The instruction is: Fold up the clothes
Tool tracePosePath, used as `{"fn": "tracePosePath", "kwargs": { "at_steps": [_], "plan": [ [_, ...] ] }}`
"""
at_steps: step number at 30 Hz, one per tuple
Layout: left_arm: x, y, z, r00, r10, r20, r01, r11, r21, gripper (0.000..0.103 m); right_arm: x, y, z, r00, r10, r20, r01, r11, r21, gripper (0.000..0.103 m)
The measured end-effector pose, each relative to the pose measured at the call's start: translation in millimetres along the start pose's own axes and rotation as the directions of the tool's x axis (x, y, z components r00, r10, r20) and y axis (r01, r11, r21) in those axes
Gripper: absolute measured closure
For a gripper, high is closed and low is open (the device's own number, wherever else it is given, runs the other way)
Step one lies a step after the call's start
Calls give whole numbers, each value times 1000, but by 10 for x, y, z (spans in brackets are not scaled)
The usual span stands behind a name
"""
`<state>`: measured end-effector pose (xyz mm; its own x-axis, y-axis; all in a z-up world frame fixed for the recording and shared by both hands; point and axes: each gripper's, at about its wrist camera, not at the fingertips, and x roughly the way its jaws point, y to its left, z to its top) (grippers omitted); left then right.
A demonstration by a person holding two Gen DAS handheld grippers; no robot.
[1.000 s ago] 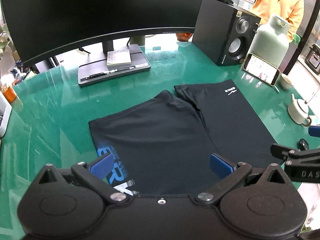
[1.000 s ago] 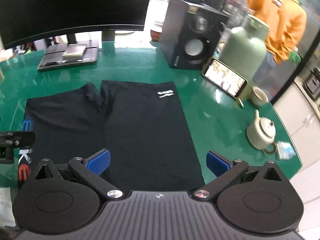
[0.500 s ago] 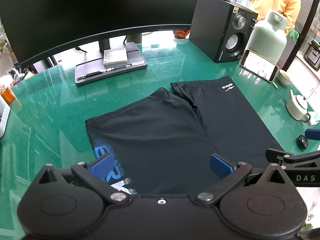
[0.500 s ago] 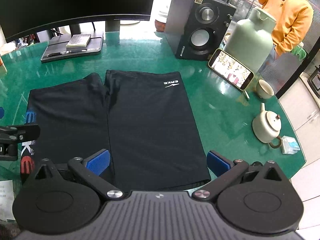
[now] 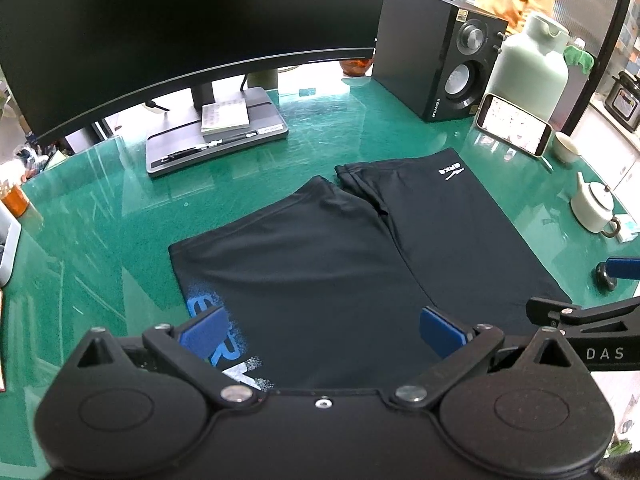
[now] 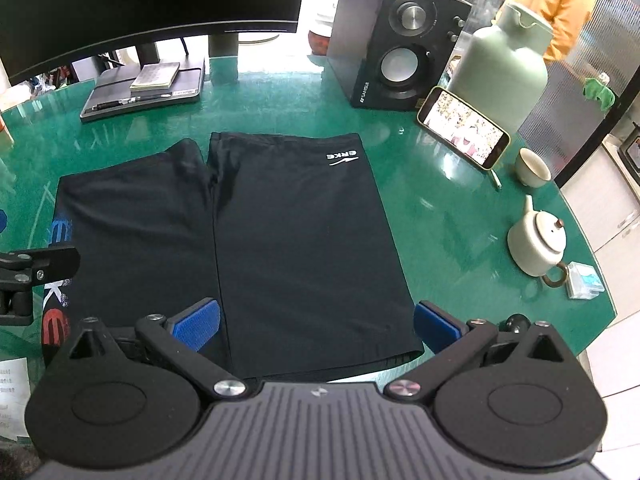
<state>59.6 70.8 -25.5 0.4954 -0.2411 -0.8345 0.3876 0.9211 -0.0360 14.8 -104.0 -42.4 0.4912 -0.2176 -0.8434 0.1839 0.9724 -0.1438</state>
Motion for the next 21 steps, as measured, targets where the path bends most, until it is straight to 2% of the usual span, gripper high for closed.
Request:
{"fn": "tracePosePath", "kwargs": {
  "at_steps": [21],
  "plan": [
    [15,-33,-9,1000,11,-9,-11,1000,10,0,85,-29,-47,999,22,-36,-21,999,30,0]
  ]
}}
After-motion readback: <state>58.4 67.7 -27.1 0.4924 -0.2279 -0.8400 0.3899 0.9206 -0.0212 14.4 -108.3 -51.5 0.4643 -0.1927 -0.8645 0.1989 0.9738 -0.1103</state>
